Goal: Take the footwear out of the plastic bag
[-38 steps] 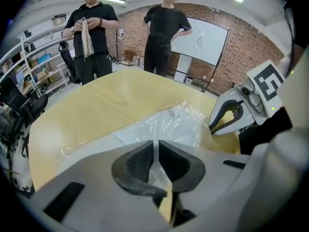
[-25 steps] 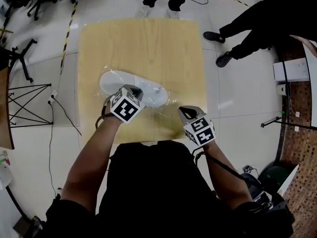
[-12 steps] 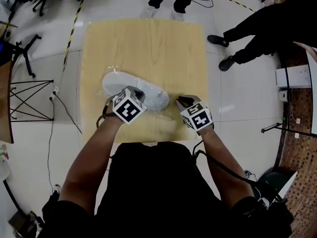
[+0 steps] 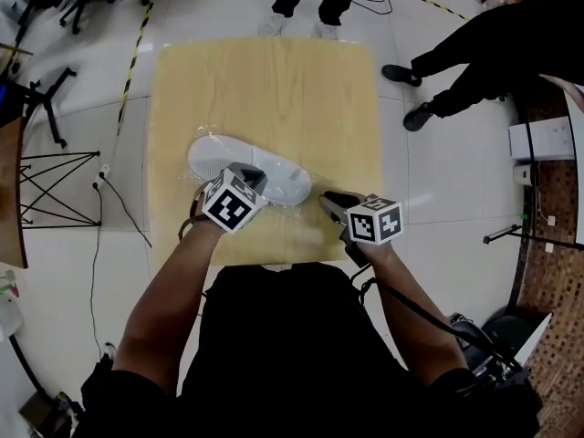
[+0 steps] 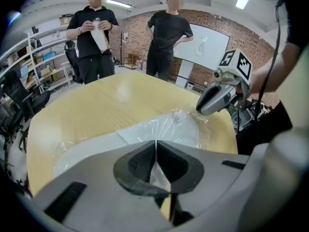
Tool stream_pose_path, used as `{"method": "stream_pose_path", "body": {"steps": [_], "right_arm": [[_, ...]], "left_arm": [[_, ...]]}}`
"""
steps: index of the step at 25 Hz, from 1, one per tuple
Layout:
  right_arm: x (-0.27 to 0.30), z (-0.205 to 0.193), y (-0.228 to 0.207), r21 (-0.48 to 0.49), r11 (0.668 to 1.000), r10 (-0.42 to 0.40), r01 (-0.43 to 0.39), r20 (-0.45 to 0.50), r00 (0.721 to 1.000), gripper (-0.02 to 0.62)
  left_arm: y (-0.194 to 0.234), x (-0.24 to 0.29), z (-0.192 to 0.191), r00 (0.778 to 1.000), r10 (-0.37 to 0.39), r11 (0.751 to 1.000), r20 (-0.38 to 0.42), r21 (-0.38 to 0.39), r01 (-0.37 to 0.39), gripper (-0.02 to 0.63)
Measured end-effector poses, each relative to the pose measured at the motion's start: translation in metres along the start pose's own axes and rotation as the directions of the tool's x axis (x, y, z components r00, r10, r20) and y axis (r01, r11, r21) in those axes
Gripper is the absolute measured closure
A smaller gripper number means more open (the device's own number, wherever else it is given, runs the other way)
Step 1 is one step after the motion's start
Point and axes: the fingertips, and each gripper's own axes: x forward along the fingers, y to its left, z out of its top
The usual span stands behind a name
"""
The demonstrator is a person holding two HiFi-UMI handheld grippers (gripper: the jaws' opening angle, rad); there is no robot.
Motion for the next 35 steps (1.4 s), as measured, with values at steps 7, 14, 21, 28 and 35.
{"method": "stream_pose_path", "body": {"steps": [7,14,21,28,35], "right_arm": [[0.032,0.01,0.016,0.163,0.982,0.089,-0.09,0.013,0.996,0.482],[0.02,0.015,0.017,0.185,0.973,0.131,-0.141,0.065,0.989,0.537],[-0.019,-0.004,-0.012,0.314,0.933,0.14,-0.174,0.127,0.982,0.554],[-0.019,-0.006,-0.024,0.279,0.954,0.085,-0.113,0.109,0.99,0.552],[-0.025,-0.003,-0.026,0.24,0.968,0.043,-0.067,0.104,0.994,0.551]], "left_arm": [[-0.002,0.001,0.001,1.0,-0.01,1.0,-0.009,0.005,0.01,0.588],[-0.003,-0.001,0.007,0.999,0.031,0.999,0.021,0.022,-0.031,0.588],[0.004,-0.005,0.008,0.997,0.073,0.997,0.034,0.013,-0.073,0.589],[0.005,-0.016,0.009,0.994,0.055,0.998,0.094,0.012,-0.056,0.462],[0.084,-0.062,-0.056,0.964,0.265,0.947,-0.003,-0.187,-0.261,0.463]]}}
